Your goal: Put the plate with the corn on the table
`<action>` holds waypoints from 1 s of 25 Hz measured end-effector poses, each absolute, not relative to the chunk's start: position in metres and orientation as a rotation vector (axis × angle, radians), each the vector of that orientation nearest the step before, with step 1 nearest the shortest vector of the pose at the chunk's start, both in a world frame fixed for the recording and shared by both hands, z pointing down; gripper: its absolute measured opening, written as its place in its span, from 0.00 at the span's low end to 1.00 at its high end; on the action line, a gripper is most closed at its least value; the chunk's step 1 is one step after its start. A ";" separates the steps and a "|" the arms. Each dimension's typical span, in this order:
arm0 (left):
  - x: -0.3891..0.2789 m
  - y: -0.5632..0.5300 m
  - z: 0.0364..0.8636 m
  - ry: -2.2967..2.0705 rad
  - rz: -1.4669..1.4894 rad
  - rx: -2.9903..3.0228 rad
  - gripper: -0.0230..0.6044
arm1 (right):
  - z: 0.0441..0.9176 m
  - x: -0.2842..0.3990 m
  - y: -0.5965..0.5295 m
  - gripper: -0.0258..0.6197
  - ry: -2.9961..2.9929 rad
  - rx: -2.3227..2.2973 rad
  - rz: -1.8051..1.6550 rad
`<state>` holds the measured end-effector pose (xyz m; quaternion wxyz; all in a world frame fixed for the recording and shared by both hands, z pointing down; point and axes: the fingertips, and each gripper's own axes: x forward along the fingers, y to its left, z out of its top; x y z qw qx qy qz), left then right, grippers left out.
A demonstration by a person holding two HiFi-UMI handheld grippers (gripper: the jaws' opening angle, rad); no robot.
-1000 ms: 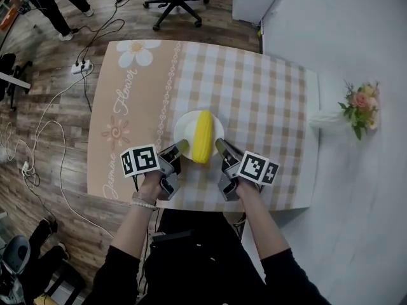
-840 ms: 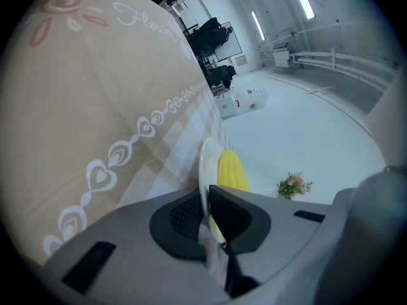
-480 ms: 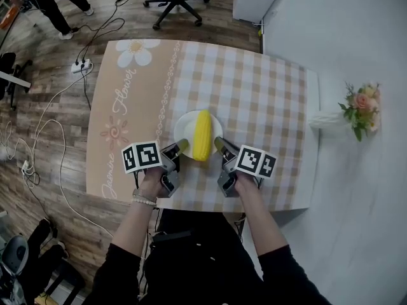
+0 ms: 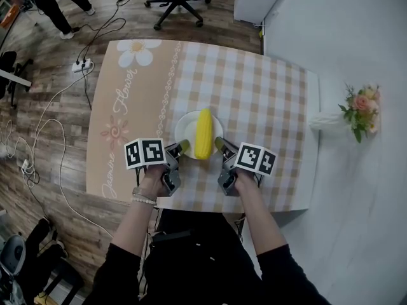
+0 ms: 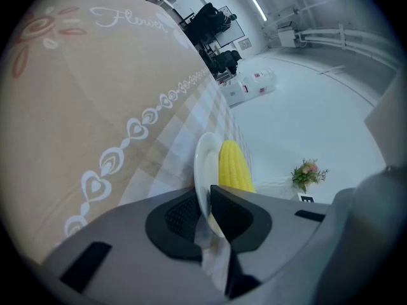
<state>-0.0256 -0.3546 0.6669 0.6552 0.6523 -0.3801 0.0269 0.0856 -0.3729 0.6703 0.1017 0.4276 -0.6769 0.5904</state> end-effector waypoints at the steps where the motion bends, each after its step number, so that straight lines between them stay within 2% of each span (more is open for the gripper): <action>1: -0.026 -0.354 0.667 -0.860 0.076 1.485 0.11 | 0.670 0.085 -0.373 0.16 -2.000 1.260 1.741; 3: -0.025 -0.353 0.666 -0.845 0.090 1.482 0.12 | 0.670 0.085 -0.373 0.16 -2.001 1.259 1.740; 9: -0.021 -0.348 0.659 -0.785 0.136 1.499 0.26 | 0.670 0.085 -0.374 0.17 -1.994 1.277 1.658; 16: -0.023 -0.335 0.663 -0.805 0.198 1.502 0.27 | 0.670 0.089 -0.373 0.18 -2.003 1.242 1.515; 18: -0.020 -0.330 0.666 -0.817 0.227 1.508 0.19 | 0.670 0.099 -0.372 0.18 -2.006 1.230 1.472; 25: -0.040 -0.320 0.669 -0.810 0.278 1.528 0.17 | 0.671 0.082 -0.373 0.18 -2.014 1.228 1.381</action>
